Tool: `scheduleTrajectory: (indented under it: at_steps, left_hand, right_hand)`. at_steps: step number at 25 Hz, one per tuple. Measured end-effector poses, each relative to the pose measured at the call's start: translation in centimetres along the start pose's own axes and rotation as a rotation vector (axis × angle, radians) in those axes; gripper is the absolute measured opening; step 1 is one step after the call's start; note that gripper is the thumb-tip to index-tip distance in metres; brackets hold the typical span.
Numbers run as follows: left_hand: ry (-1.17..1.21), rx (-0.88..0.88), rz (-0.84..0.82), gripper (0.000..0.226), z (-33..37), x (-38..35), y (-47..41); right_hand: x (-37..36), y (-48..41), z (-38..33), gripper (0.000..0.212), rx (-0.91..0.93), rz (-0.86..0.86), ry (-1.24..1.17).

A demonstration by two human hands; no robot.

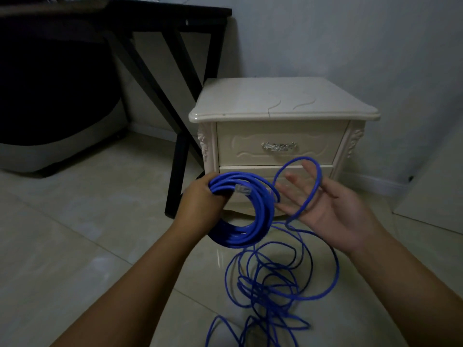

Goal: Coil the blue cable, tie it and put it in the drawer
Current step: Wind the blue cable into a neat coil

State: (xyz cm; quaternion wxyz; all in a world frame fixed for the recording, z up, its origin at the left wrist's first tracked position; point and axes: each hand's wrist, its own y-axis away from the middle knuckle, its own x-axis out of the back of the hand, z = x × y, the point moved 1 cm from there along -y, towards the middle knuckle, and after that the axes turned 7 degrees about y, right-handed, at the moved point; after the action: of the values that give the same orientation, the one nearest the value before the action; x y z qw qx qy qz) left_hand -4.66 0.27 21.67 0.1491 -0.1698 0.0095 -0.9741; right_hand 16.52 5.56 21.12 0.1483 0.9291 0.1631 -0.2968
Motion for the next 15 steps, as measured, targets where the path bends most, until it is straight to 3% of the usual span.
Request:
scheduleTrajectory:
  at_steps: [1,3,4,6,8,10,12,14,15]
  left_hand:
    - [0.023,0.026,0.0,0.015,-0.1,0.2,0.0]
    - [0.08,0.065,-0.002,0.014,0.0,0.6,0.1]
    - [0.116,0.083,-0.003,0.013,0.0,0.7,0.1]
    - [0.192,0.122,-0.026,0.012,0.1,0.7,0.2]
    - [0.201,0.148,-0.079,0.01,0.1,0.4,0.5]
    - [0.162,0.149,-0.11,0.01,0.3,-0.1,0.7]
    - [0.145,0.13,-0.079,0.013,0.5,-0.6,0.8]
    - [0.145,0.104,-0.015,0.02,0.7,-1.0,1.0]
    - [0.161,0.099,0.02,0.022,0.8,-1.1,1.1]
  right_hand:
    - [0.4,0.0,-0.6,0.049,-0.026,0.016,-0.025]
    - [1.0,0.0,-1.0,0.03,-0.054,0.098,0.186]
    - [1.2,-0.2,-0.9,0.024,-0.052,0.18,0.394]
    - [1.6,-0.4,-0.3,0.032,-0.009,0.361,0.937]
    - [0.3,0.4,0.1,0.041,0.225,0.52,1.326]
    - [-2.0,1.9,0.7,0.045,0.453,0.327,1.205]
    - [-4.3,3.1,2.0,0.066,0.304,-0.021,1.006]
    - [-4.2,3.2,3.7,0.079,0.19,-0.095,1.068]
    - [-4.0,3.1,4.1,0.069,0.177,-0.05,1.088]
